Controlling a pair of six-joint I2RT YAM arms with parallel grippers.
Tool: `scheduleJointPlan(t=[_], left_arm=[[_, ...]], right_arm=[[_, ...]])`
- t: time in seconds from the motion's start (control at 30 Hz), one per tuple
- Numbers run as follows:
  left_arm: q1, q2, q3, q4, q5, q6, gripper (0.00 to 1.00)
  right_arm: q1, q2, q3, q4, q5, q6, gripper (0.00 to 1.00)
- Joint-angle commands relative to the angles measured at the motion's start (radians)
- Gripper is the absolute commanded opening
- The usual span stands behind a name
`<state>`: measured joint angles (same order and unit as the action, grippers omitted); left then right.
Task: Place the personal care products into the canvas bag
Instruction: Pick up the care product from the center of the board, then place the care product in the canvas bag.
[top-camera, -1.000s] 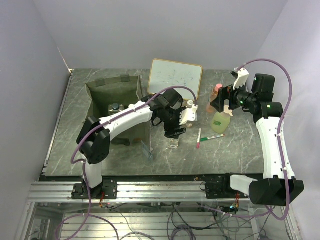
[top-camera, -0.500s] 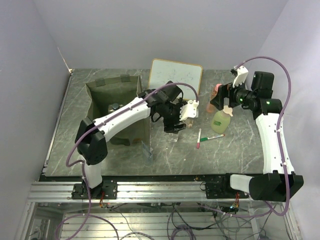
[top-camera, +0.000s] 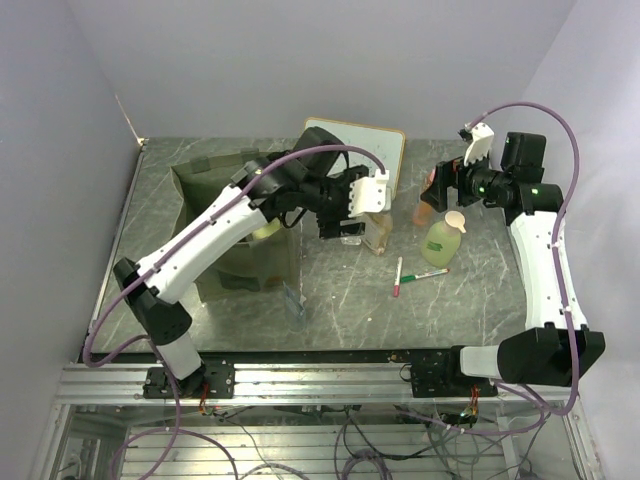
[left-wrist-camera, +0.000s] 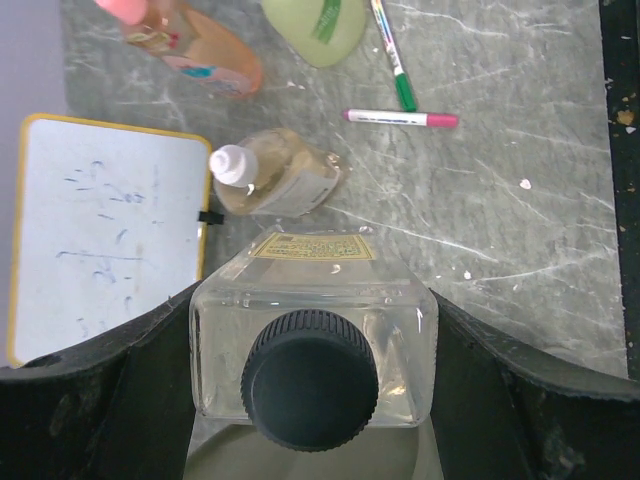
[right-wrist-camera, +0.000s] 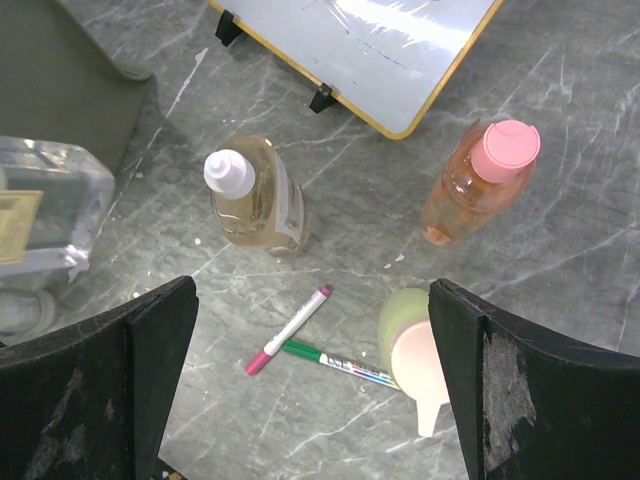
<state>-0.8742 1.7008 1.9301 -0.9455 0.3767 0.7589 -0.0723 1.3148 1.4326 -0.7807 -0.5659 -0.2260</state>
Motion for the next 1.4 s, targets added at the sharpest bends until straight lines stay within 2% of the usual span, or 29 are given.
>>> scheduleJointPlan(t=[0.0,0.3,0.63,0.83,1.03,1.2,1.37], left_arm=[[0.013,-0.094,0.091,0.045,-0.039,0.02,0.07],[0.088,-0.229,0.096,0.147,-0.083,-0.106,0.07],[0.289,-0.319,0.207,0.117,0.006,-0.182,0.07],[0.442,-0.383,0.199,0.106,0.081,-0.225,0.07],[0.577,-0.454,0.118,0.058,0.133,-0.235,0.07],[0.674,-0.469,0.096,-0.06,0.209,-0.236,0.07],[0.696,-0.488,0.052,-0.16,0.213,-0.199,0.07]], right_arm=[[-0.001,0.022,0.046,-0.005,-0.012,-0.015,1.0],[0.025,0.063,0.091,0.004,-0.014,-0.013,1.0],[0.034,0.07,0.071,0.024,-0.017,-0.005,1.0],[0.037,0.08,0.079,0.026,-0.02,-0.004,0.99],[0.048,0.078,0.082,0.016,-0.016,-0.014,0.99],[0.071,0.075,0.083,0.003,-0.013,-0.024,0.99],[0.106,0.094,0.098,0.001,-0.008,-0.037,0.99]])
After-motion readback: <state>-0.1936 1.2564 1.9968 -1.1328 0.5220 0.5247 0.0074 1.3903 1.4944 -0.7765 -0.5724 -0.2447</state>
